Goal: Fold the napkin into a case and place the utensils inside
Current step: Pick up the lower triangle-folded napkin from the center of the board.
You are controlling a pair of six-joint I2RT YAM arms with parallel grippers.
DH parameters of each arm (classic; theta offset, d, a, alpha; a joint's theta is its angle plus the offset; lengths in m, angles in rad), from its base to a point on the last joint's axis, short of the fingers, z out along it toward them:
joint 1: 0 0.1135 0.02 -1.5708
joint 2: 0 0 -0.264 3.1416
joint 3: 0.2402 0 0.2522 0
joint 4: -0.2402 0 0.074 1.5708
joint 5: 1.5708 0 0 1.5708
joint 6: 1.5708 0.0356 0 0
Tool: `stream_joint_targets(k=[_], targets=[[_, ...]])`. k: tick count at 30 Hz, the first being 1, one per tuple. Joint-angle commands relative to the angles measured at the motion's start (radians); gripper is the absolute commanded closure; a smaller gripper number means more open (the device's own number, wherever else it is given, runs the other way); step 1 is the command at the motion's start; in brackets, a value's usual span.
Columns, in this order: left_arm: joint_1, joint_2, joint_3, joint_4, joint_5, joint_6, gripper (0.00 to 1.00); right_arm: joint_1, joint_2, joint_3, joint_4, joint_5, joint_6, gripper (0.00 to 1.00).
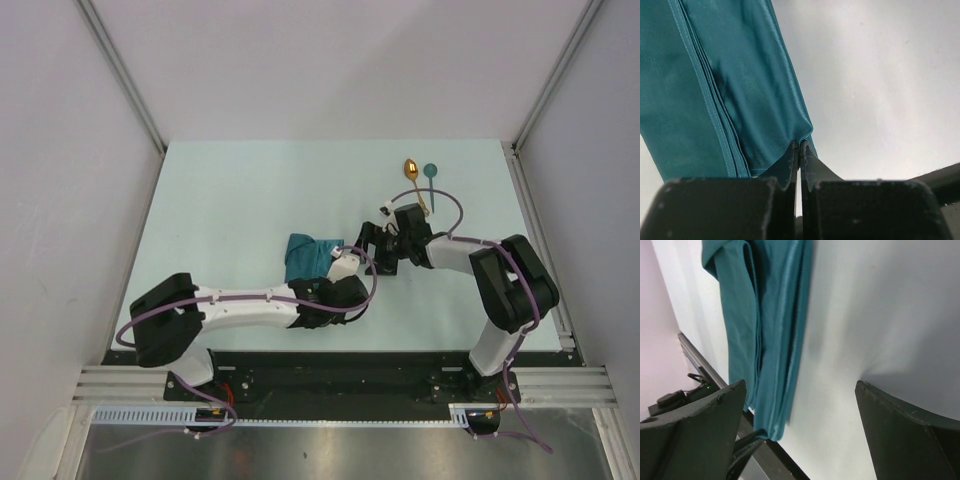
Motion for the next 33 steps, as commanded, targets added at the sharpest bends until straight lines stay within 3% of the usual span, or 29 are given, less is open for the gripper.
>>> stream_joint_targets(k=[1,8,9,10,12,13,16,31,33], targets=[[0.009,-0.059,-0.032,0.063,0.018,-0.023,1.00,0.049,0.040,-0.012,0.129,0.006,0.101,0.05],[0.009,-0.042,-0.025,0.041,0.018,-0.009,1.00,0.096,0.097,0.025,0.104,0.046,0.098,0.10],[0.009,-0.033,-0.019,0.028,0.006,-0.016,0.95,0.089,0.100,0.025,0.095,0.044,0.096,0.10],[0.009,-0.016,-0.013,0.017,-0.002,-0.019,0.82,0.085,0.100,0.023,0.098,0.043,0.096,0.10],[0.008,0.010,-0.004,0.004,-0.011,-0.013,0.68,0.076,0.089,0.012,0.098,0.035,0.095,0.11],[0.008,0.016,-0.004,0.001,-0.016,-0.014,0.56,0.065,0.080,0.009,0.095,0.035,0.089,0.11],[0.008,0.042,-0.005,0.002,0.001,-0.014,0.48,0.047,0.072,0.002,0.092,0.027,0.079,0.11],[-0.032,0.098,0.070,-0.070,-0.013,0.001,0.39,0.062,0.085,-0.006,0.109,0.012,0.075,0.11],[-0.034,0.102,0.079,-0.079,-0.033,0.006,0.42,0.065,0.088,-0.004,0.110,0.012,0.073,0.12]])
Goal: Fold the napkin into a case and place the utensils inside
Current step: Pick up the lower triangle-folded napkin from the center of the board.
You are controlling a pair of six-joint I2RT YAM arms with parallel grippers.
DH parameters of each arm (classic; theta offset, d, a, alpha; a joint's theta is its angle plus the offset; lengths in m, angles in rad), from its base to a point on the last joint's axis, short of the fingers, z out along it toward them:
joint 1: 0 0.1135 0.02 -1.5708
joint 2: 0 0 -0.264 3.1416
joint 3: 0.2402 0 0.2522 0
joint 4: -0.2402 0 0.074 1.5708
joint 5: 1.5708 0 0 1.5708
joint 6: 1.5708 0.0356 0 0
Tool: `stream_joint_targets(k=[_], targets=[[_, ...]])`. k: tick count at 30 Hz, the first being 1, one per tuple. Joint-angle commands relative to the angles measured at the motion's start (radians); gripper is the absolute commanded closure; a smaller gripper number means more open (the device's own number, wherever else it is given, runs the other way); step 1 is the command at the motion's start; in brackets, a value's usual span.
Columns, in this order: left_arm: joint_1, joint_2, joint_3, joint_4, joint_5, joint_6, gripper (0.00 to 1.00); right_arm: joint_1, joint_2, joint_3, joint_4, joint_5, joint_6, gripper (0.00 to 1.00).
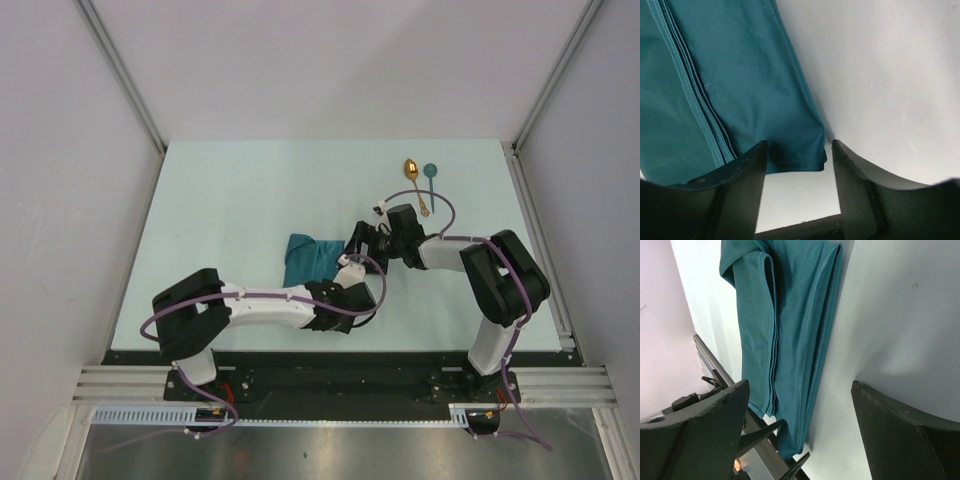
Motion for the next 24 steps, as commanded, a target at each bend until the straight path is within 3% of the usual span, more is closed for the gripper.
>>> stream_joint_targets(k=[1,6,12,14,19,24], targets=[[-0.016,0.003,0.062,-0.038,-0.052,0.009,0.46,0.015,0.023,-0.012,-0.021,0.024,-0.029,0.12],[-0.015,0.052,0.076,-0.049,-0.035,0.005,0.68,0.037,0.026,-0.003,-0.027,0.025,-0.029,0.12],[-0.012,0.064,0.066,-0.038,-0.021,0.020,0.59,0.045,0.038,0.004,-0.018,0.020,-0.022,0.12],[-0.010,0.066,0.061,-0.032,-0.015,0.026,0.60,0.044,0.043,0.006,-0.019,0.017,-0.022,0.12],[0.016,0.043,0.049,-0.037,-0.026,0.028,0.98,0.053,0.043,0.012,-0.018,0.014,-0.026,0.11],[0.037,-0.071,-0.011,-0.015,-0.009,0.023,1.00,0.076,0.042,0.007,-0.007,0.004,-0.015,0.09]])
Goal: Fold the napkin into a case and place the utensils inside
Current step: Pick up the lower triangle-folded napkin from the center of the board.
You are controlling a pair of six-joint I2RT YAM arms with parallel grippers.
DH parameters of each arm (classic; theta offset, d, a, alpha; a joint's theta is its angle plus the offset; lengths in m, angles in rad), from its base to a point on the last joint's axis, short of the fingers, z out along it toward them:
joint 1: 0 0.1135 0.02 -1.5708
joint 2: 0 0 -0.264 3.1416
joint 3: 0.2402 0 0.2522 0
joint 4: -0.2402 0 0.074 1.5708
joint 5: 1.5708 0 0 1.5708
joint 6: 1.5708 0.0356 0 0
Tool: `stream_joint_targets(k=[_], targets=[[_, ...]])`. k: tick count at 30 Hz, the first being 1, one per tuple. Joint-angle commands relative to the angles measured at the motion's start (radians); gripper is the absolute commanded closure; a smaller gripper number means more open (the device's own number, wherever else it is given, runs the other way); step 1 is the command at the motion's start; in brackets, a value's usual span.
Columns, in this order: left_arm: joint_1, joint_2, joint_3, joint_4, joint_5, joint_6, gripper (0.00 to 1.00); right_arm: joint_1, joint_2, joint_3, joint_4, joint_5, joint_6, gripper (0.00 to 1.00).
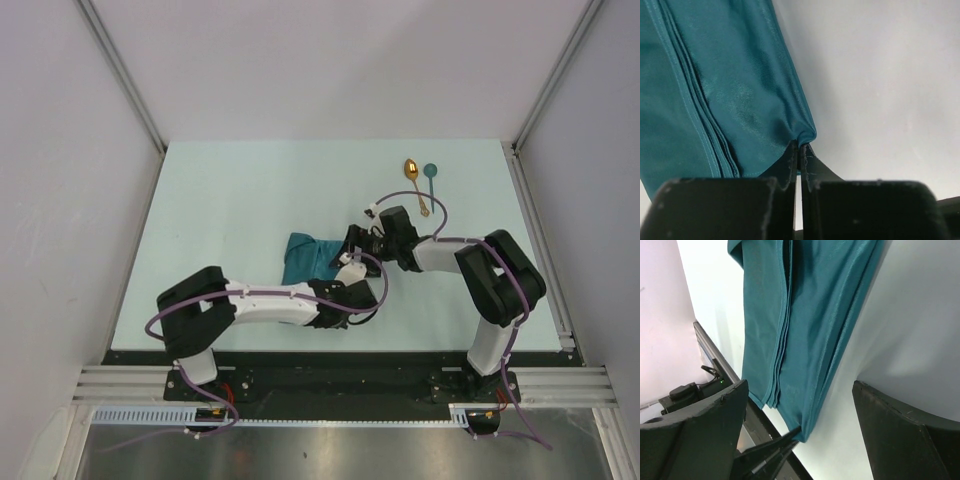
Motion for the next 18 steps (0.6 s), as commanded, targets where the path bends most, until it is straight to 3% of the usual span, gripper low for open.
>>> stream_joint_targets(k=[1,18], targets=[[0.028,-0.144,-0.056,0.009,0.006,0.004,1.00,0.036,0.027,0.001,-0.020,0.022,-0.005,0.09],[0.061,-0.263,-0.101,-0.020,0.000,-0.019,1.00,0.065,0.053,-0.051,0.068,-0.007,0.128,0.16]])
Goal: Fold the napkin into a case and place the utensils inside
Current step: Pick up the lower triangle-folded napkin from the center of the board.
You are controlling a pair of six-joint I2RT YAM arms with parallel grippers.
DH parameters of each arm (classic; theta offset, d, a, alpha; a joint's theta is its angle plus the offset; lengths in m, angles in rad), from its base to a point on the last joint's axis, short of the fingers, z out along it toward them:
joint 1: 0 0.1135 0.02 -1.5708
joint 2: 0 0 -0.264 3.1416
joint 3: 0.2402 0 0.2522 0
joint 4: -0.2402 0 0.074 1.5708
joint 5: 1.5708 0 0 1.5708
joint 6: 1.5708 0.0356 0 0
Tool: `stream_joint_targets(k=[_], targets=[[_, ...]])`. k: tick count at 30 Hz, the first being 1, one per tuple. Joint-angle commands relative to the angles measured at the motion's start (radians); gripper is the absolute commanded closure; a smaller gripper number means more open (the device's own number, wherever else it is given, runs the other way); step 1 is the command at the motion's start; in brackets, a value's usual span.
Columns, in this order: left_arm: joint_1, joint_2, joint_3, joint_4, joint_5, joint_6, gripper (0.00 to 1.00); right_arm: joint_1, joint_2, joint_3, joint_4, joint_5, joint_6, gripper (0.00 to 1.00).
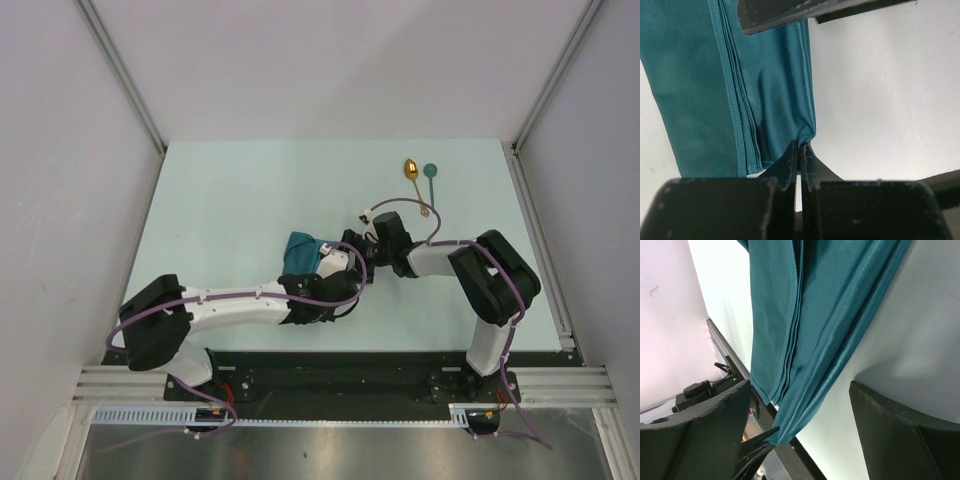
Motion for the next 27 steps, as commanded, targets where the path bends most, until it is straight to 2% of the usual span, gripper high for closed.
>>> stream_joint_targets(k=[1,7,13,20,25,27], targets=[[0.010,-0.048,-0.007,-0.004,-0.006,-0.018,1.00,0.021,0.039,-0.031,0.001,0.000,0.027,0.16],[0.012,-0.038,-0.004,0.002,0.004,-0.013,1.00,0.018,0.031,-0.052,0.012,-0.003,0.033,0.22],[0.015,-0.051,-0.010,0.004,0.006,-0.013,1.00,0.021,0.001,-0.105,0.047,-0.002,0.073,0.15],[0.029,-0.078,0.001,-0.014,0.001,-0.009,1.00,0.038,-0.019,-0.157,0.107,-0.003,0.151,0.15],[0.030,-0.088,-0.001,-0.015,0.006,-0.002,1.00,0.015,-0.058,-0.249,0.172,-0.012,0.322,0.17],[0.030,-0.088,-0.004,-0.010,0.013,-0.003,1.00,0.022,-0.065,-0.290,0.245,-0.009,0.422,0.16]])
